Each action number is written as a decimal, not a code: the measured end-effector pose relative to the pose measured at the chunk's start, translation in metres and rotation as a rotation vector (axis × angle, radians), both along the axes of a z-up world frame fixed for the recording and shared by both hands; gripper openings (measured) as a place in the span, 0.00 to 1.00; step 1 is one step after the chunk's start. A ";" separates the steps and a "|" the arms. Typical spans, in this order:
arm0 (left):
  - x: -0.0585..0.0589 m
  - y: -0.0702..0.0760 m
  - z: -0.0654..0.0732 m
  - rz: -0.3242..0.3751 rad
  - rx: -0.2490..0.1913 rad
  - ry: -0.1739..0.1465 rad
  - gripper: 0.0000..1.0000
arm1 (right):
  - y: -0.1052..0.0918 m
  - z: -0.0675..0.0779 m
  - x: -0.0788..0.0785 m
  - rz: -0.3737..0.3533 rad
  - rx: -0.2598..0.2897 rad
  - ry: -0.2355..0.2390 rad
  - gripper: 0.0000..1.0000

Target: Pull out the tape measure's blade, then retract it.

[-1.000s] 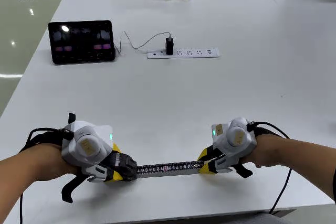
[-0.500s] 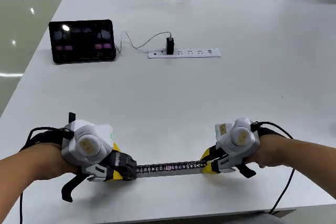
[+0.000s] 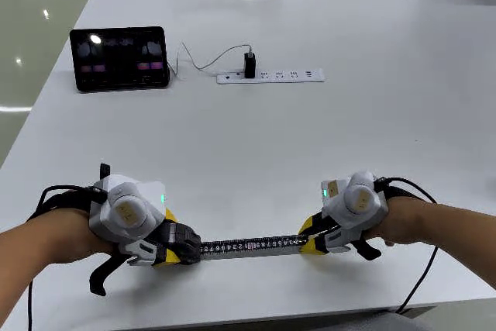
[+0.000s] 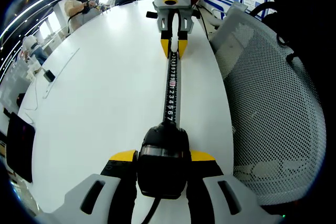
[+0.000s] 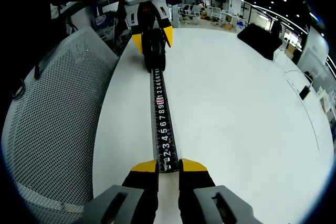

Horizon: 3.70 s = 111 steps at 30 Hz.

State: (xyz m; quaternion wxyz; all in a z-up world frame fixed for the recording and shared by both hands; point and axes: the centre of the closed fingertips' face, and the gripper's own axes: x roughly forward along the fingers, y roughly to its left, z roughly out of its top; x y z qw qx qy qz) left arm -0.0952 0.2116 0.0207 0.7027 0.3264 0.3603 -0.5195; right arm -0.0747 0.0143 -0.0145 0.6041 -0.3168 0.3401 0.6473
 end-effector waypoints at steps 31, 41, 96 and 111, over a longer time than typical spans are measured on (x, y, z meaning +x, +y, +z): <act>0.001 0.001 0.000 0.004 -0.002 -0.006 0.30 | -0.015 -0.001 0.003 -0.007 -0.005 -0.006 0.10; 0.001 0.002 -0.001 0.007 -0.003 -0.006 0.30 | -0.019 -0.001 0.005 -0.009 -0.011 -0.002 0.10; 0.002 0.000 -0.001 0.005 -0.007 -0.008 0.31 | -0.040 0.000 0.006 -0.038 -0.018 -0.009 0.12; 0.002 0.001 -0.001 0.043 0.001 0.001 0.32 | -0.035 0.003 0.002 -0.117 -0.010 0.026 0.19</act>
